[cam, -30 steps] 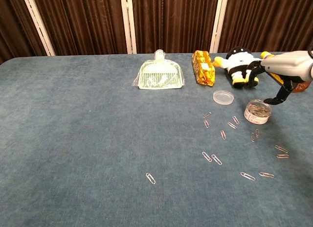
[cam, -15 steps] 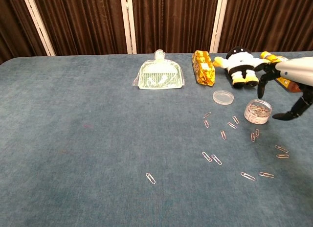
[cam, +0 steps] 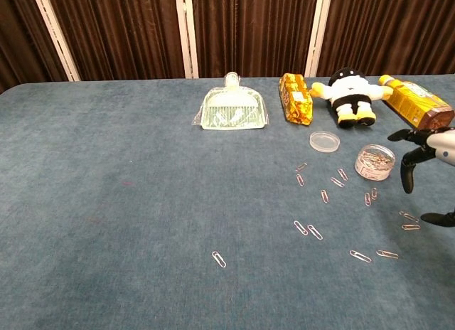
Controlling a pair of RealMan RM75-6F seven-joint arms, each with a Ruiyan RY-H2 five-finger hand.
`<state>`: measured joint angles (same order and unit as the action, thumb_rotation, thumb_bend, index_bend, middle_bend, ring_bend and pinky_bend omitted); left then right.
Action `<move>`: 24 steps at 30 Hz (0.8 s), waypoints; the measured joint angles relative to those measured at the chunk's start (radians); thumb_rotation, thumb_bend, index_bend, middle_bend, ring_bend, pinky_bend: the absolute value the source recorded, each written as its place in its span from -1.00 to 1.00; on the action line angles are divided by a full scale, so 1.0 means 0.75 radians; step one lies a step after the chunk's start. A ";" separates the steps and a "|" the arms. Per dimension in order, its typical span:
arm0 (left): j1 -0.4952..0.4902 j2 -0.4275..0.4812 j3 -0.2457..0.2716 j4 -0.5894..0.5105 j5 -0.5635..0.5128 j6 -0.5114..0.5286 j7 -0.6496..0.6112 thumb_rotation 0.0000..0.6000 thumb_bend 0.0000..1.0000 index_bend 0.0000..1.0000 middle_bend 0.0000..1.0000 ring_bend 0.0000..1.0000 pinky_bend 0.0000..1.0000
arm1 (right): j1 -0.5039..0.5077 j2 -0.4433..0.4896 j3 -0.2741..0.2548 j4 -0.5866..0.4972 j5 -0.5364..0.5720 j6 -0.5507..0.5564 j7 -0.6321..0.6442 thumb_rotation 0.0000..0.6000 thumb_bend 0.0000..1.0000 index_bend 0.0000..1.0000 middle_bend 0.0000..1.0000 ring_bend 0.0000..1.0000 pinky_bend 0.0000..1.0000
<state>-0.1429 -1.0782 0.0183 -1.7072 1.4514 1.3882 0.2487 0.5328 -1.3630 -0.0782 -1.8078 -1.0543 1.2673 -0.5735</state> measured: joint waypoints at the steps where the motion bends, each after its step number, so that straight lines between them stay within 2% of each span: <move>1: 0.001 0.000 0.001 -0.001 0.003 0.001 0.001 1.00 -0.05 -1.00 -1.00 -1.00 -1.00 | -0.003 -0.010 -0.002 0.009 -0.001 -0.005 0.000 1.00 -0.56 -0.07 -1.00 -1.00 -1.00; 13: 0.008 0.003 0.006 -0.008 0.023 0.008 0.003 1.00 0.00 -1.00 -1.00 -1.00 -1.00 | -0.034 -0.160 -0.021 0.120 -0.023 -0.083 -0.021 1.00 -0.56 -0.01 -1.00 -1.00 -1.00; 24: 0.009 0.004 0.007 -0.004 0.032 0.002 -0.001 1.00 0.04 -1.00 -1.00 -1.00 -1.00 | -0.054 -0.193 -0.005 0.138 -0.054 -0.104 -0.023 1.00 -0.42 0.00 -1.00 -1.00 -1.00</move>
<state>-0.1364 -1.0754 0.0233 -1.7100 1.4752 1.3898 0.2478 0.4922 -1.5079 -0.0821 -1.7043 -1.0950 1.1893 -0.5910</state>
